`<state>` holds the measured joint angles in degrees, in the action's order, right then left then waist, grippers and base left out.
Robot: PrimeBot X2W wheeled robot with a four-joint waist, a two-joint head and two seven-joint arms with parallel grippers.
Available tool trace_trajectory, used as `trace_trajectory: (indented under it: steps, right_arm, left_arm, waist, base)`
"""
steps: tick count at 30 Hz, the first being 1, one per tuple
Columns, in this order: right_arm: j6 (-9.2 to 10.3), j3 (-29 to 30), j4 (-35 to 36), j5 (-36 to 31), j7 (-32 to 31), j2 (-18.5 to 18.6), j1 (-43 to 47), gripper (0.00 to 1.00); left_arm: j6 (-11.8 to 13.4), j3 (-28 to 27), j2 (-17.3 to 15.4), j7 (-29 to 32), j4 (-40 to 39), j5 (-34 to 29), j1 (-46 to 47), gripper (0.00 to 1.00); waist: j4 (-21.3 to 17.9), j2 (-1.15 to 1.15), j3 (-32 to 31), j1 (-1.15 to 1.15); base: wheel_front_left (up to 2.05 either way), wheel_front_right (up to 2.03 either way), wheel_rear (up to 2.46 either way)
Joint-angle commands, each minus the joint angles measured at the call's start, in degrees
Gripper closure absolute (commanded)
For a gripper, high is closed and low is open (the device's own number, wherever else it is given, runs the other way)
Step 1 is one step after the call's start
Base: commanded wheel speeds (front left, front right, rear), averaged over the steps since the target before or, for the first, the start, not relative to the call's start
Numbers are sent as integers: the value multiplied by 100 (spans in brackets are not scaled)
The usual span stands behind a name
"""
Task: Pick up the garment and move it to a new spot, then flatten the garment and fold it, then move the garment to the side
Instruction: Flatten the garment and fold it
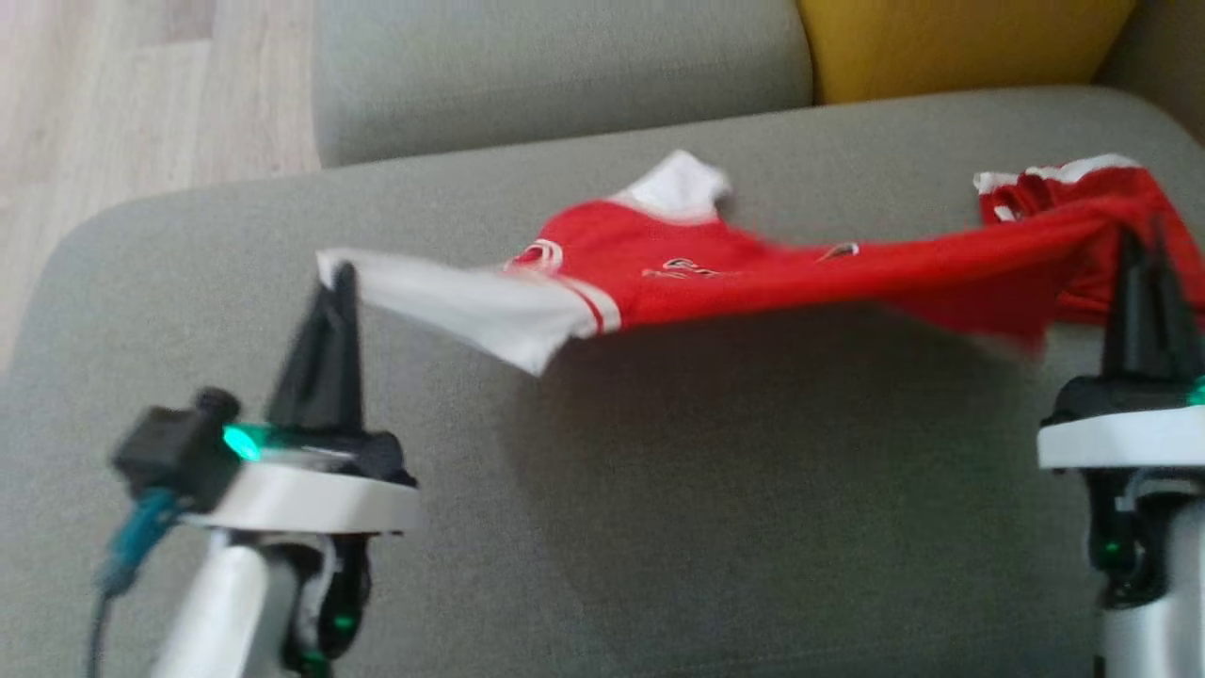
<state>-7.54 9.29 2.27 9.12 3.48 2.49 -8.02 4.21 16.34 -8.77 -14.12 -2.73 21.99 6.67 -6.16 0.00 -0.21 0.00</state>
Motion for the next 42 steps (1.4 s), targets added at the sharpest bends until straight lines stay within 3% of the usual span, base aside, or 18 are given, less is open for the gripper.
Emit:
trace_trajectory:
  steps: [1,6,11,16,19,23,28,33,36,42]
  right_arm:
    - [5,-169,482,-29,-81,39,-130,100]
    - [5,-183,1557,-171,-399,39,-210,100]
    - [5,-170,2406,-311,-726,124,-379,100]
    - [5,-284,2768,-298,-999,176,-630,100]
    - [5,-454,2605,-207,-1124,188,-858,100]
    - [5,-776,1887,54,-1225,238,-1533,100]
    - [5,-1006,419,96,-1146,406,-3169,100]
    - [5,-956,-1448,-363,-498,388,-4973,100]
    - [5,-634,-2503,-759,-116,300,-5786,100]
    - [5,-99,-4030,-1633,480,202,-6665,100]
  left_arm:
    - [76,-279,-198,58,-592,-103,242,100]
    - [224,-428,-556,457,-1983,-394,412,100]
    - [158,-539,-937,976,-2890,-640,979,100]
    - [-13,-616,-1213,1466,-3077,-694,1779,100]
    - [-172,-581,-1265,1658,-2657,-584,2319,100]
    - [-451,-445,-1351,1805,-1671,-581,3173,100]
    - [-714,-186,-1400,1686,-165,-1027,4720,100]
    - [-681,-24,-1137,1166,1279,-1433,6316,100]
    - [-677,205,-901,742,1968,-1676,7033,100]
    - [-495,287,-324,174,2897,-1590,7502,100]
  waist:
    - [12,0,-72,0]
    - [19,0,-101,0]
    - [71,0,9,0]
    - [126,0,341,0]
    - [179,0,644,0]
    - [203,0,1126,0]
    - [239,0,1690,0]
    - [294,0,1979,0]
    - [437,0,2121,0]
    - [787,0,2579,0]
  base:
    - [0,0,0]
    - [0,0,0]
    - [0,0,0]
    - [0,0,0]
    - [0,0,0]
    - [0,0,0]
    - [0,0,0]
    - [0,0,0]
    - [0,0,0]
    - [0,0,0]
